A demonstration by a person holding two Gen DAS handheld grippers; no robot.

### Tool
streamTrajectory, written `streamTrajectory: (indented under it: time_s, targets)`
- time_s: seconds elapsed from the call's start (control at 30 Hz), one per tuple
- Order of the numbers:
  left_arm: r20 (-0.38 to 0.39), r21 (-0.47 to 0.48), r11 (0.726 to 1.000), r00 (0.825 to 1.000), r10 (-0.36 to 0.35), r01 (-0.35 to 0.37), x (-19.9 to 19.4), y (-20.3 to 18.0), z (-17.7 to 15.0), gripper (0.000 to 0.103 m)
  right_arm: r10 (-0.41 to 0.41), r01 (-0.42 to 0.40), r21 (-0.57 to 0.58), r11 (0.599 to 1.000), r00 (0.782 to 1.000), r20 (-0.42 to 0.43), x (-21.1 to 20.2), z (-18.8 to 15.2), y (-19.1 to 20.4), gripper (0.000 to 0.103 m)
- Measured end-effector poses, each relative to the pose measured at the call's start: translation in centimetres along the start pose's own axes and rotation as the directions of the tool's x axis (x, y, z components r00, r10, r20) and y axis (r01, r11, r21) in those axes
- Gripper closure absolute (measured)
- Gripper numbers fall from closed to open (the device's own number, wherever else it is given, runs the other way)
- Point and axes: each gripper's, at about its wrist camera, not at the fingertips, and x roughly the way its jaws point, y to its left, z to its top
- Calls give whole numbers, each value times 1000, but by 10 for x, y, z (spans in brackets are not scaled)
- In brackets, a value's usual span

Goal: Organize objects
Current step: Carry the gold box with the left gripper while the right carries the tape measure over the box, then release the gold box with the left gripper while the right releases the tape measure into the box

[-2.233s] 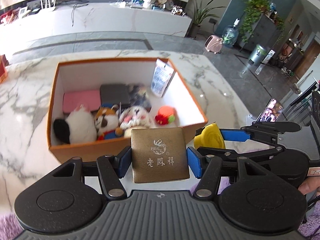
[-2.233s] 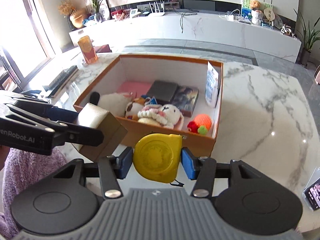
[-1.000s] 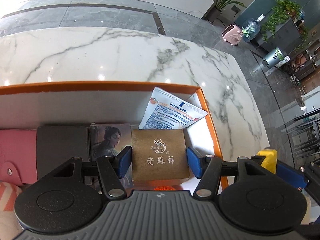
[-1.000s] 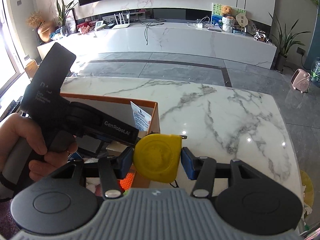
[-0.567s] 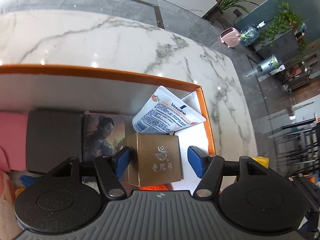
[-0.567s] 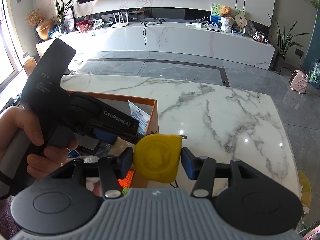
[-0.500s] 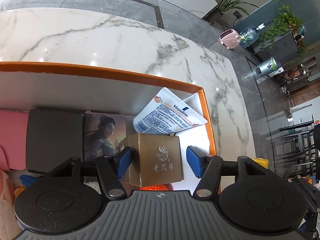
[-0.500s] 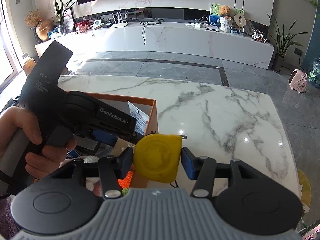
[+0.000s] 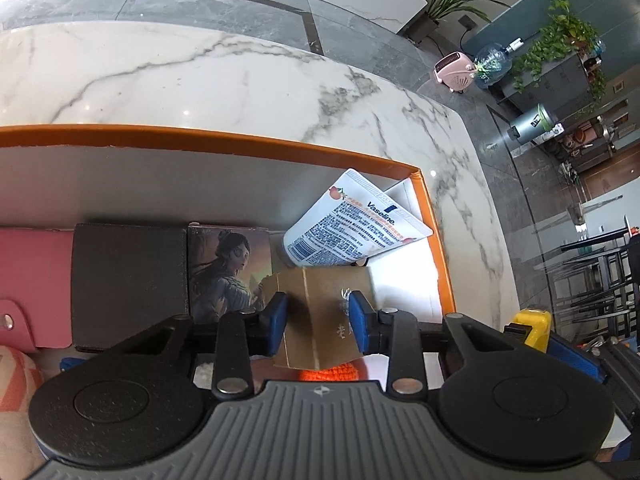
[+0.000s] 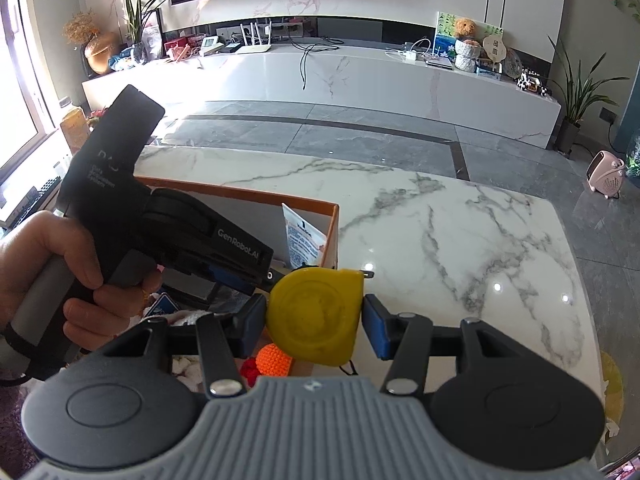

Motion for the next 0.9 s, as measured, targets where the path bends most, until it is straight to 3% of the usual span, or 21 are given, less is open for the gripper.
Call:
streamTrajectory:
  time_s: [0.2, 0.33, 0.47, 0.63, 0.77, 0.9]
  targets:
    - [68, 88, 995, 997, 48, -54, -33, -10, -16, 65, 63, -62, -65, 996, 998, 1, -7, 0, 21, 48]
    - [105, 138, 980, 986, 128, -142, -54, -9, -30, 65, 122, -126, -87, 988, 991, -53, 3, -3, 38, 48]
    - [122, 177, 969, 981, 154, -174, -71, -4, -43, 65, 142, -161, -154, 975, 981, -130, 17, -8, 55, 49]
    - [132, 204, 963, 980, 150, -175, -84, 0, -60, 65, 114, -155, -168, 974, 967, -229, 33, -9, 65, 49]
    - [146, 202, 959, 974, 171, -198, -88, 5, -67, 65, 91, -123, -99, 987, 955, -283, 43, -11, 68, 48]
    - [152, 204, 957, 972, 179, -208, -94, 8, -72, 65, 51, -93, -118, 989, 946, -319, 52, -17, 76, 48]
